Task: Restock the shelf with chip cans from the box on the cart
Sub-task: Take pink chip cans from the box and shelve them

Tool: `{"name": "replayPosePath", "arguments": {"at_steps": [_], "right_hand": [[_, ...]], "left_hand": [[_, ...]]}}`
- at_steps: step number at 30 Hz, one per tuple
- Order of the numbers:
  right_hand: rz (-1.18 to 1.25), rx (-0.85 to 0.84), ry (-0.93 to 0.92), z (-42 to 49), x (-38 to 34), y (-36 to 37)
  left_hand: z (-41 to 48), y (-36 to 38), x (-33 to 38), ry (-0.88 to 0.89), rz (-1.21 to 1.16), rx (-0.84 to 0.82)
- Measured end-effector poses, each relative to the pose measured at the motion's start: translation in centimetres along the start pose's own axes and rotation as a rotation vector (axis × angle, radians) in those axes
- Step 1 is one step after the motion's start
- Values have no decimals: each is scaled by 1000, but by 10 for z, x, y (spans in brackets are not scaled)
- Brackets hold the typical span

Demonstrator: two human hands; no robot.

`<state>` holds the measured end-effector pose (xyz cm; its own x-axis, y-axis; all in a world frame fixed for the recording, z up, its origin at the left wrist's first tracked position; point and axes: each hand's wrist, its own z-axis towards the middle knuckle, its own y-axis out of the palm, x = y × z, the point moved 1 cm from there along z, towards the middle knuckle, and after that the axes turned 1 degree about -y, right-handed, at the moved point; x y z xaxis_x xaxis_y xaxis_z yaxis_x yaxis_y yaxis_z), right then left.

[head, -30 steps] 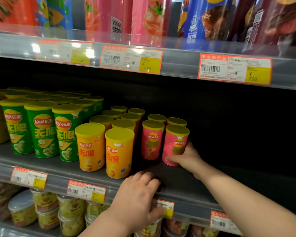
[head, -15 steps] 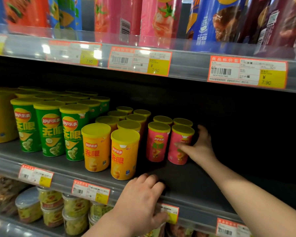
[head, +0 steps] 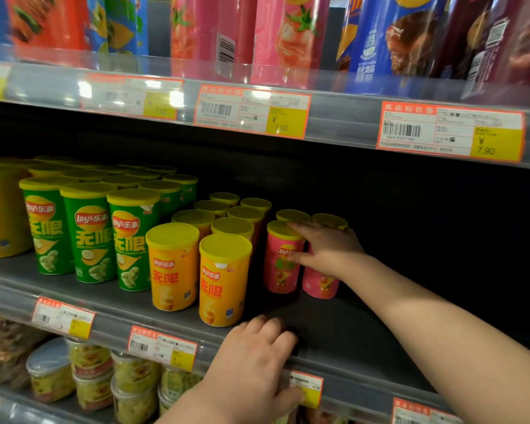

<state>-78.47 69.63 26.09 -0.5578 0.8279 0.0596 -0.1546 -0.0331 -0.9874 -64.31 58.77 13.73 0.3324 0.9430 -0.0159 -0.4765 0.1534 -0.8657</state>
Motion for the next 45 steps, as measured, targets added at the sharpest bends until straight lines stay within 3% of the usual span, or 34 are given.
{"name": "replayPosePath", "arguments": {"at_steps": [31, 39, 45], "right_hand": [[28, 40, 21, 26, 6, 4], [13, 85, 89, -17, 8, 5], [-47, 71, 116, -70, 1, 15]], "left_hand": [[1, -5, 3, -5, -30, -96], [0, -13, 2, -3, -9, -101], [0, -27, 9, -33, -28, -208]]}}
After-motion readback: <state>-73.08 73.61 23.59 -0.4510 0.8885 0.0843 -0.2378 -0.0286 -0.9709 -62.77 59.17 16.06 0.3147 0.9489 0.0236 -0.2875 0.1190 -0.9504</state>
